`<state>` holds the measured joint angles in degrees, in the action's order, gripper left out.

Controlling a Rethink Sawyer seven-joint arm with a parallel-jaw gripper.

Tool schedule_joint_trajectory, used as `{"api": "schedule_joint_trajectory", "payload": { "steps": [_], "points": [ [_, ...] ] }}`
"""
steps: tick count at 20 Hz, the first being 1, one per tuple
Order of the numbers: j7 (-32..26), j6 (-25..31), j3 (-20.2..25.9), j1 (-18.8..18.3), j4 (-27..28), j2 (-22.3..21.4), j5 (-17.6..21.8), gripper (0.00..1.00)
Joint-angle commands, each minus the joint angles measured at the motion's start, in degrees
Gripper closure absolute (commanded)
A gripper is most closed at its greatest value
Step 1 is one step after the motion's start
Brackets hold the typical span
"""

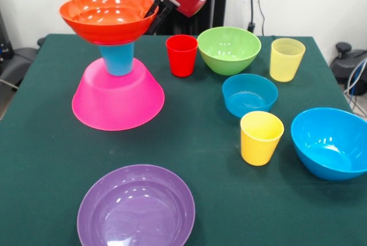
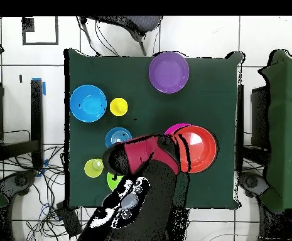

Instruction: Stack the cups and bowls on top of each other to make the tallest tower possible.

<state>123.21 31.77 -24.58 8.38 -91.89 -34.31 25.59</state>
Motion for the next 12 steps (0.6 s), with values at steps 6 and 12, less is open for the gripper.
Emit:
{"api": "schedule_joint_trajectory", "payload": {
  "steps": [6,12],
  "points": [
    [-4.46,5.68,7.83,-0.88,0.3,0.34,0.77,1.0],
    [-6.22,9.41,8.27,-0.93,1.06,0.52,0.79,1.0]
  ]
}}
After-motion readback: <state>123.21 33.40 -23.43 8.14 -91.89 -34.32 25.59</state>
